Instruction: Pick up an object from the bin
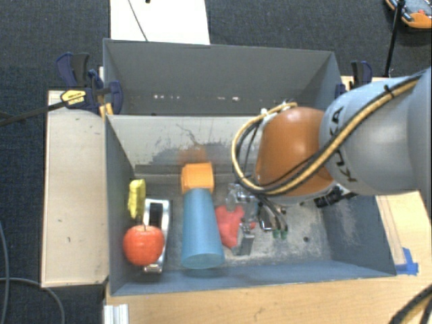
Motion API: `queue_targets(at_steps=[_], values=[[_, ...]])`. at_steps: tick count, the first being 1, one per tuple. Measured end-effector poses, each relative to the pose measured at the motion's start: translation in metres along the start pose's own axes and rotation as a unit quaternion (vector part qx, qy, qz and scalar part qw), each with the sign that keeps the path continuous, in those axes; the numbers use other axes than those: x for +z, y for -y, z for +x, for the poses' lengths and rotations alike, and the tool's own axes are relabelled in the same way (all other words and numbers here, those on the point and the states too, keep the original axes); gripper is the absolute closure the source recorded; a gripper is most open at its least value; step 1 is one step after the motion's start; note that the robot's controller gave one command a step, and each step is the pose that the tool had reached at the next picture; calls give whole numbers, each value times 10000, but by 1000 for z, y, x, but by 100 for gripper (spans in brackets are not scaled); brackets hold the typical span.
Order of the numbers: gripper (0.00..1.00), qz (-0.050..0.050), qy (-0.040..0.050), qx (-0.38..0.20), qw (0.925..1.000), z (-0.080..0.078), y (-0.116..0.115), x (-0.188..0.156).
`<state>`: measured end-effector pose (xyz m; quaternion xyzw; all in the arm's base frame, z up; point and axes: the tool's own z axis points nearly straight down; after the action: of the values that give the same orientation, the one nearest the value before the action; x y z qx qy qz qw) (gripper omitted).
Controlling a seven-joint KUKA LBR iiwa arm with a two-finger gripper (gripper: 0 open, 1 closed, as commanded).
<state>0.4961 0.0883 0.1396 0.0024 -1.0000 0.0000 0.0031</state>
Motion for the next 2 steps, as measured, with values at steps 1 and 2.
queue_targets(at_steps=[1, 2], values=[[0, -5, 41, 18, 10000, -2, 0, -4], [0, -15, 73, 640, 9979, -16, 3, 46]])
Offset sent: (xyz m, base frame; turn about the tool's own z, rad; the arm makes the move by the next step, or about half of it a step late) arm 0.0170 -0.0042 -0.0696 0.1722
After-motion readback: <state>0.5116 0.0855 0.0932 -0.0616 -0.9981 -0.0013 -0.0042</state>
